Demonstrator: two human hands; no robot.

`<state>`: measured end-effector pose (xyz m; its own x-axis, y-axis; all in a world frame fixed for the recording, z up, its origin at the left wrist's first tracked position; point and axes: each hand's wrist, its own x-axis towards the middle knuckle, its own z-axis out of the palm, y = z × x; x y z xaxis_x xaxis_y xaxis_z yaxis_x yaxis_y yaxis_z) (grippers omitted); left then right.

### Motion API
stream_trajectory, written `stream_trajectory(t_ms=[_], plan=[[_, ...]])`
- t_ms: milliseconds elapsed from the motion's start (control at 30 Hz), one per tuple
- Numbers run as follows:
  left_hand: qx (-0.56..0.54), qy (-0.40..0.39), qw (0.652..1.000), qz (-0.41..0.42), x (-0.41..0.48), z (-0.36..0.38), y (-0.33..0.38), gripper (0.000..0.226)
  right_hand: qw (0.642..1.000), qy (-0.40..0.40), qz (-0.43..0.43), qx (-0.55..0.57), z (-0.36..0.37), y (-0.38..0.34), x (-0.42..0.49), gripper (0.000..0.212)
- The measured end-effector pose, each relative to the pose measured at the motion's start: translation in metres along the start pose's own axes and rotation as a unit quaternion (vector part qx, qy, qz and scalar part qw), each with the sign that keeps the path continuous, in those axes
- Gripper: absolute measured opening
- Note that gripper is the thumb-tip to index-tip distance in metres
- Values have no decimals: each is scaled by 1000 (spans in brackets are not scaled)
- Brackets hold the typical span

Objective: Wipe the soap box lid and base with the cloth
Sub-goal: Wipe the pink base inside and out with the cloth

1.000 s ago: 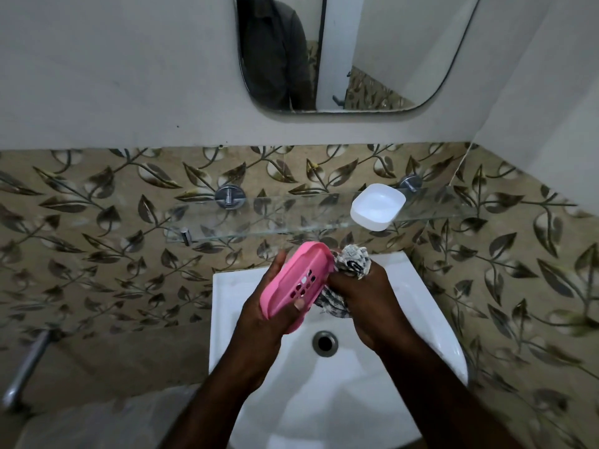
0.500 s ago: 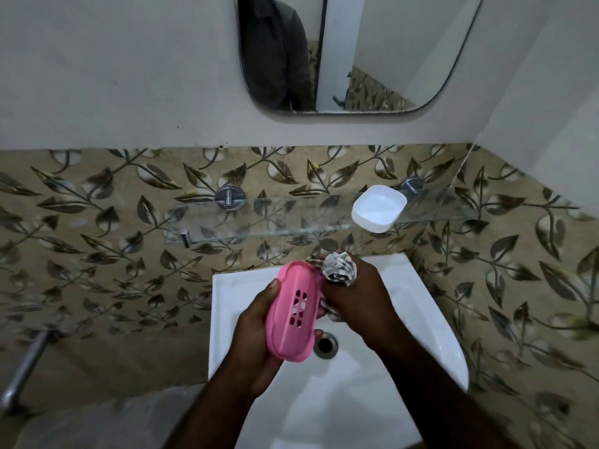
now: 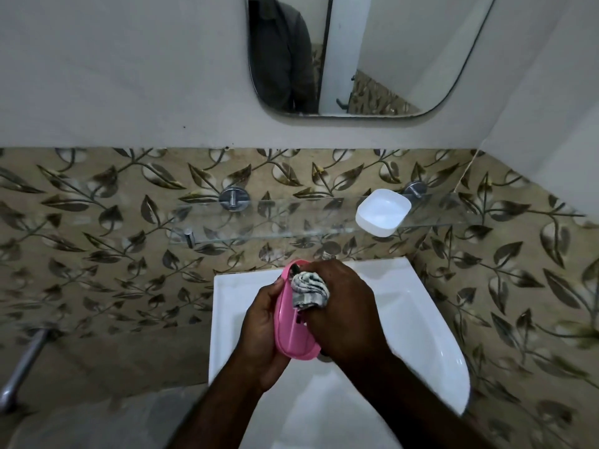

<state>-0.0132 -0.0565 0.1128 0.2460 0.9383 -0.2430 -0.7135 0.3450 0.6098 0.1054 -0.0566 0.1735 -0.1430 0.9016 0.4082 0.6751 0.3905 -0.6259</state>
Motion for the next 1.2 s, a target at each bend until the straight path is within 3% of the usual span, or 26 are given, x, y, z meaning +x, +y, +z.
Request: stream_trajectory(t_ms=[67, 133, 333, 533, 700, 833, 900, 1067, 1200], plan=[[-33, -25, 999, -7, 0, 0, 6, 38, 998, -25, -54, 0, 3, -8, -7, 39], [-62, -37, 997, -12, 2, -2, 10, 48, 996, -53, -75, -6, 6, -12, -11, 44], [19, 23, 999, -13, 4, -2, 4, 42, 998, -18, 32, -53, 2, 5, 25, 23], [7, 34, 999, -2, 7, -6, 9, 48, 990, -134, -40, 8, 3, -3, 14, 19], [51, 19, 999, 1, 9, -2, 9, 40, 998, -52, 25, 29, -6, 4, 43, 10], [26, 24, 999, 3, 12, -6, 11, 44, 985, -148, -7, 91, -3, -5, 24, 17], [10, 30, 999, -9, 11, -9, 12, 48, 977, -183, -21, 108, -3, -6, 15, 10], [43, 33, 998, 5, 9, -3, 9, 43, 995, -42, 30, 81, -6, 3, 33, 25], [6, 45, 999, -5, 9, -4, 11, 49, 991, -115, -44, 56, -2, -5, 22, 19]])
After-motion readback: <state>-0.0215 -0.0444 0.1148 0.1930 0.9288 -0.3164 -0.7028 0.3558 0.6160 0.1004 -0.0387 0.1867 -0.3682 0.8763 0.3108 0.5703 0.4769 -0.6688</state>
